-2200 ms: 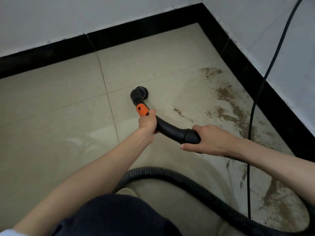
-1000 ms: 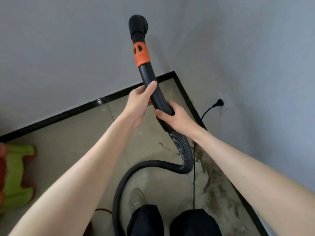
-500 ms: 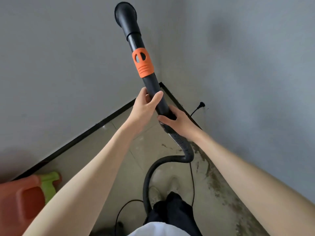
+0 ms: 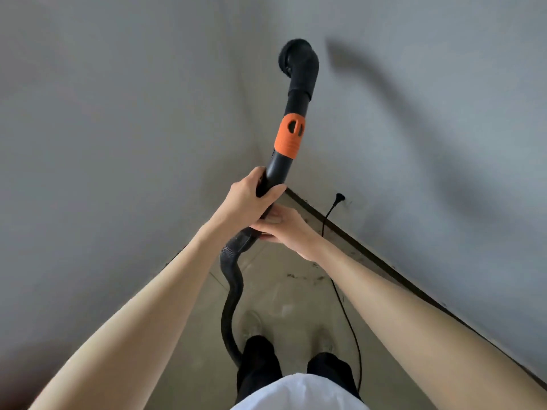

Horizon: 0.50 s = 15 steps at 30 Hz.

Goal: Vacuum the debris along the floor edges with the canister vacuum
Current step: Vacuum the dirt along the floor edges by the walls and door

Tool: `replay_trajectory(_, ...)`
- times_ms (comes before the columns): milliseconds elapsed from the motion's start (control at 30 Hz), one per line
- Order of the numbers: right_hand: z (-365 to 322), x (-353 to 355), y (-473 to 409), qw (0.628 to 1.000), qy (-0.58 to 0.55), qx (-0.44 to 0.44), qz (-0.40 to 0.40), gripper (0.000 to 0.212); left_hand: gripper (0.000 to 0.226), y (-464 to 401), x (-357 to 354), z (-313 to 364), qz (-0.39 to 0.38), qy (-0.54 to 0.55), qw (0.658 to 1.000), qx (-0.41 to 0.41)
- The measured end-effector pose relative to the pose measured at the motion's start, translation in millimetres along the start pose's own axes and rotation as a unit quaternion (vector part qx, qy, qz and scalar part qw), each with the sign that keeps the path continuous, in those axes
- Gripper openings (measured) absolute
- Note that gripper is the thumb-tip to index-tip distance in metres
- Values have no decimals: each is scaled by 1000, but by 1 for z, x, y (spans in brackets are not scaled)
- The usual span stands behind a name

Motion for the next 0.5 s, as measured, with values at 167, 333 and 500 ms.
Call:
replay_trajectory(167,31,-9,-22,994,-55,-47,78,26,19,-20,-7,-40,-78,-10,997,-15)
replay_trajectory(333,66,-40,-45,981,-132,-77,117,32,17,-29,-20,-78,-168,-38,984,-50)
replay_trajectory(500,111,-54,-65,969,-163,-83,165,26,23,-42,-43,-99,-206,63,975,-47)
Point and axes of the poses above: each hand's wrist, its own y-axis away from the middle knuckle, its own x-axis out of the back of the hand, z = x × y, the point moved 9 cm from there along -y, towards the middle knuckle, and after that the axes turned 4 degrees about -z, right-handed, at the moved point
